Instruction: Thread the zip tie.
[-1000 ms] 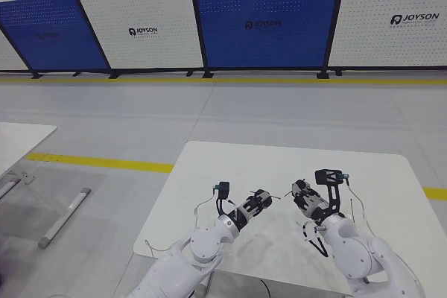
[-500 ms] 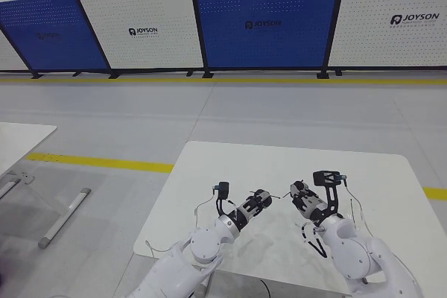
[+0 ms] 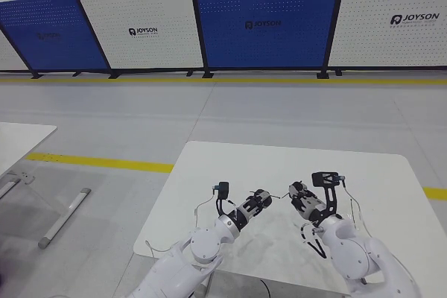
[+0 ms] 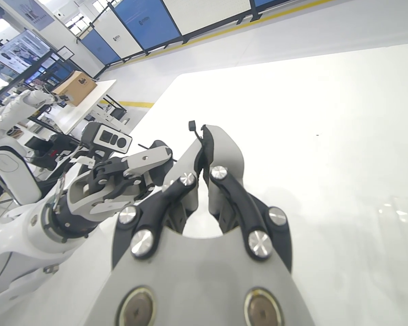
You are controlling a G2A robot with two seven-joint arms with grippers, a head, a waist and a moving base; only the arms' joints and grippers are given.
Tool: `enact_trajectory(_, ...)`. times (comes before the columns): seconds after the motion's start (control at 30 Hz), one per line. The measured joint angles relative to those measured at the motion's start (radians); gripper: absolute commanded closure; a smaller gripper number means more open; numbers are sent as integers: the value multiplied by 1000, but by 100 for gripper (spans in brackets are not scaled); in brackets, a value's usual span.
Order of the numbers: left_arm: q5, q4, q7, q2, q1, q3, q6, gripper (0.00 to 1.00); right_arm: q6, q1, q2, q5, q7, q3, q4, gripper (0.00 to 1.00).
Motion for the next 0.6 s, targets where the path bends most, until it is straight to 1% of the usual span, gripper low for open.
enact_trajectory(0.17, 0, 0, 0, 0, 0, 0, 0, 100, 0, 10, -6, -5, 2, -8, 10, 100)
enact_trajectory(0.6, 0, 0, 0, 0, 0, 0, 0, 100, 12, 12, -16, -29, 7, -13, 13, 100)
